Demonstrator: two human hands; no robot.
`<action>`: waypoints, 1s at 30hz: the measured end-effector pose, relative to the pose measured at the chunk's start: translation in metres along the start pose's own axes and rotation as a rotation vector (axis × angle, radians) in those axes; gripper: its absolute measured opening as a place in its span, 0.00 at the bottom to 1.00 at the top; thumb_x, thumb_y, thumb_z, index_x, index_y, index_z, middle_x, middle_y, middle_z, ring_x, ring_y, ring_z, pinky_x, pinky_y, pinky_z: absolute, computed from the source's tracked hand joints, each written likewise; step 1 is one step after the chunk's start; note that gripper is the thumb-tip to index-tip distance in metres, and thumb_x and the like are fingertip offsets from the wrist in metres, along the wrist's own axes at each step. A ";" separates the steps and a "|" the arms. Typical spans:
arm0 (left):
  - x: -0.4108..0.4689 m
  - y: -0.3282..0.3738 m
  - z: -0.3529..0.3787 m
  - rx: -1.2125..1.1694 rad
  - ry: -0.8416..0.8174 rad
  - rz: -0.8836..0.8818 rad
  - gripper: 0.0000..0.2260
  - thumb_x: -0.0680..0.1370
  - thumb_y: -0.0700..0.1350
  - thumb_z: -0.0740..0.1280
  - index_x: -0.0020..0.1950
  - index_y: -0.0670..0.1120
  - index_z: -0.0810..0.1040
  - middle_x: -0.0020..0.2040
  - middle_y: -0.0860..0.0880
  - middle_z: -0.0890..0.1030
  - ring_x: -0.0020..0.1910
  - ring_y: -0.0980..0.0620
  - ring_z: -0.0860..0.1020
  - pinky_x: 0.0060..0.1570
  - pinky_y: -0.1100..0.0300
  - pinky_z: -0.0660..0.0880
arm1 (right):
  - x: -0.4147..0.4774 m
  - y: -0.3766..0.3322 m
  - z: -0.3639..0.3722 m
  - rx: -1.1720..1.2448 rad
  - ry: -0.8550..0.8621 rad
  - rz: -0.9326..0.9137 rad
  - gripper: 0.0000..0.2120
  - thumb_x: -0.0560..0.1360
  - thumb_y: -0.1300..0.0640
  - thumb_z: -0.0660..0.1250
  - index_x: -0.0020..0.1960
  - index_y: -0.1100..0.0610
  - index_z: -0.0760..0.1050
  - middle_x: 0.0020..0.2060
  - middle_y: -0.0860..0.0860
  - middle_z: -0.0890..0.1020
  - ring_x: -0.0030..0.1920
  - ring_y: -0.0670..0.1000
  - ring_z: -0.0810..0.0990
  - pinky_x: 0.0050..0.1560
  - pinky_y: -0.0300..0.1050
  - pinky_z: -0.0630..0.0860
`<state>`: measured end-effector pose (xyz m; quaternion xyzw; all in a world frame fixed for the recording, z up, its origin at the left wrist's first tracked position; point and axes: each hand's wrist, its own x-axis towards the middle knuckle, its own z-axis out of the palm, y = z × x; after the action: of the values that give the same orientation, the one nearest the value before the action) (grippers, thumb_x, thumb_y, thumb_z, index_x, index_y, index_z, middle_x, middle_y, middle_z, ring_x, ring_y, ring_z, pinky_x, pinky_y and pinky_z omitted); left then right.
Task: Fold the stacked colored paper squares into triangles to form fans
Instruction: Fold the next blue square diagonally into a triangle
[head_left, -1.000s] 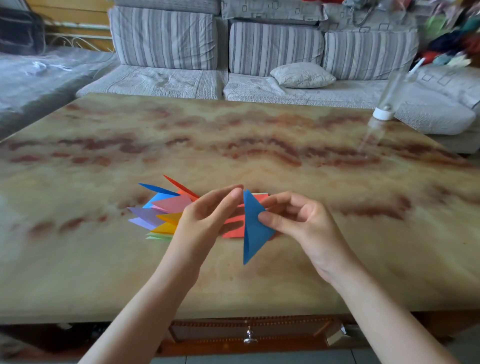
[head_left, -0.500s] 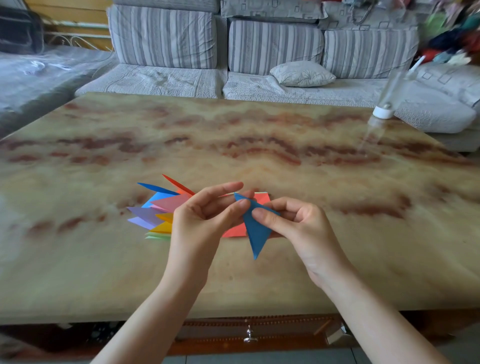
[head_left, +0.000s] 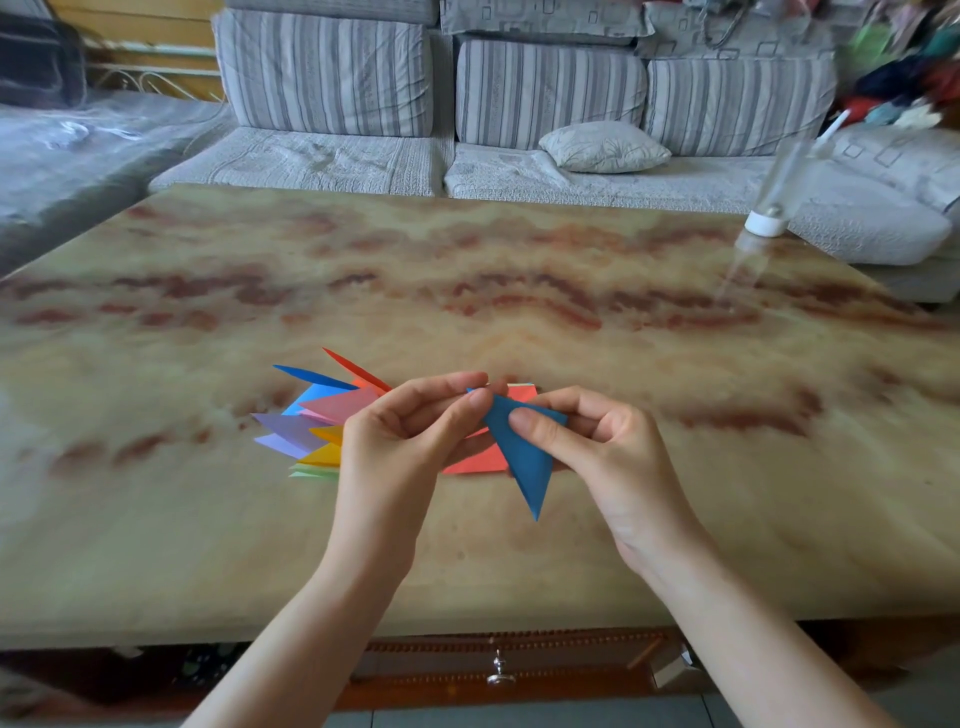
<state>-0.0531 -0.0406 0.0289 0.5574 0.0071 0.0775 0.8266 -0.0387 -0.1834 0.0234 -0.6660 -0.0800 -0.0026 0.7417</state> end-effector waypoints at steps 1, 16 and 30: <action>0.000 0.000 0.000 0.000 0.002 -0.001 0.08 0.69 0.39 0.70 0.47 0.41 0.81 0.42 0.45 0.86 0.43 0.50 0.84 0.39 0.64 0.79 | 0.000 0.000 0.000 -0.002 0.000 -0.002 0.02 0.70 0.64 0.71 0.42 0.60 0.81 0.33 0.52 0.84 0.33 0.45 0.80 0.34 0.34 0.75; 0.004 -0.003 -0.005 0.207 -0.026 -0.004 0.04 0.69 0.39 0.71 0.41 0.40 0.82 0.34 0.50 0.84 0.34 0.57 0.82 0.34 0.66 0.78 | 0.000 -0.001 -0.005 -0.189 -0.018 -0.055 0.01 0.71 0.62 0.72 0.41 0.58 0.82 0.35 0.55 0.84 0.37 0.47 0.80 0.40 0.40 0.74; 0.002 -0.003 -0.002 0.084 0.029 -0.135 0.07 0.64 0.47 0.72 0.36 0.43 0.81 0.31 0.50 0.82 0.33 0.57 0.81 0.41 0.67 0.79 | 0.002 -0.003 -0.006 -0.061 0.111 0.023 0.08 0.62 0.52 0.73 0.39 0.55 0.83 0.33 0.50 0.85 0.34 0.43 0.81 0.38 0.30 0.74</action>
<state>-0.0506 -0.0394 0.0251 0.5886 0.0599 0.0294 0.8057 -0.0363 -0.1898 0.0264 -0.6878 -0.0308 -0.0334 0.7245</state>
